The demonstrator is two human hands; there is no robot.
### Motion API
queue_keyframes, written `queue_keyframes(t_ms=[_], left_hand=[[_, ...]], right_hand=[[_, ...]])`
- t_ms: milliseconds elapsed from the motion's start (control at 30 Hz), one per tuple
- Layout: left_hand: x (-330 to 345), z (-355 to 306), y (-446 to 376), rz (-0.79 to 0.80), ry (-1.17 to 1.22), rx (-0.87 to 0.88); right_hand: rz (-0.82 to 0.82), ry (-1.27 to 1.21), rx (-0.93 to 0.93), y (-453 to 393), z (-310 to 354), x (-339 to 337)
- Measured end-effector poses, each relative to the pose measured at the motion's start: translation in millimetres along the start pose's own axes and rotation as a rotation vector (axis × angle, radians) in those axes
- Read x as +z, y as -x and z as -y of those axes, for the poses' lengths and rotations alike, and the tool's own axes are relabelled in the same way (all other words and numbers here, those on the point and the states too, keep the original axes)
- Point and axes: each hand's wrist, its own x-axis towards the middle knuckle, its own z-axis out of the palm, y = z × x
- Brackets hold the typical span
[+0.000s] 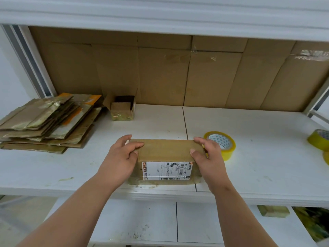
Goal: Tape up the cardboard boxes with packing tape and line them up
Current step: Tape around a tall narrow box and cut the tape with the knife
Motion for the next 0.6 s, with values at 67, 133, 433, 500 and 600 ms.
queue_keyframes(t_ms=[67, 133, 433, 500, 600], left_hand=[[-0.5, -4.2, -2.0, 0.038, -0.155, 0.044], [1.2, -9.8, -2.0, 0.102, -0.248, 0.051], [6.9, -6.5, 1.0, 0.242, -0.417, 0.076], [9.2, -5.3, 1.2, 0.211, -0.392, 0.084], [12.2, -7.9, 0.1, 0.212, -0.382, 0.076]], right_hand=[[0.058, 0.054, -0.008, -2.4, 1.5, -2.3], [0.124, 0.074, 0.018, -3.7, 2.5, -3.5], [0.160, 0.101, -0.015, 5.6, 0.3, -4.3], [0.225, 0.072, 0.008, 6.0, 2.6, -10.3], [0.307, 0.141, 0.012, 4.1, 4.9, -19.4]])
